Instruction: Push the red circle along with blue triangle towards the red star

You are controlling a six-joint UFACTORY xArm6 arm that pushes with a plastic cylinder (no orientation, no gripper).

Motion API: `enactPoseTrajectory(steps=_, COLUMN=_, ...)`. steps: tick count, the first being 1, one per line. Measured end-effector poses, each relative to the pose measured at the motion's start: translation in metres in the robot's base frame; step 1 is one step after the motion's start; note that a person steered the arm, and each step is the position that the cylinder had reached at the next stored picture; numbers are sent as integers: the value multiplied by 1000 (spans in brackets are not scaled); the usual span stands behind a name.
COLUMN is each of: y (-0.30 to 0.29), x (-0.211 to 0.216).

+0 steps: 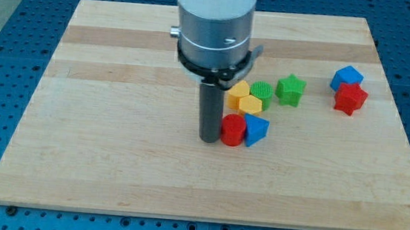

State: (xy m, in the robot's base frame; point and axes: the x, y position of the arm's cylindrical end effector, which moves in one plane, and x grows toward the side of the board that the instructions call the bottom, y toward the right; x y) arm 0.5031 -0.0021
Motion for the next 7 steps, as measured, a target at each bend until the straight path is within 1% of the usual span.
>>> enactPoseTrajectory(steps=5, y=79, x=-1)
enactPoseTrajectory(steps=7, y=128, x=-1)
